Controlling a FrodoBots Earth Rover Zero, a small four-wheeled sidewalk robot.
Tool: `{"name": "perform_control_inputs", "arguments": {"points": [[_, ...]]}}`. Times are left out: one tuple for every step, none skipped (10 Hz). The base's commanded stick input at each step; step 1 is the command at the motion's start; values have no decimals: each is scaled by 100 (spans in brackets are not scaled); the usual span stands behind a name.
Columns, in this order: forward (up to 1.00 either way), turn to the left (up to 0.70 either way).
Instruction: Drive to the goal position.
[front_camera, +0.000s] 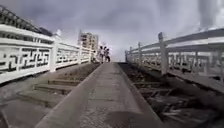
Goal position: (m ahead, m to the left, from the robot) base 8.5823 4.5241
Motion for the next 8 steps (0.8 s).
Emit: {"name": "perform_control_inputs", "arguments": {"points": [[70,0],[70,0],[70,0],[70,2],[70,9],[70,14],[70,12],[70,6]]}}
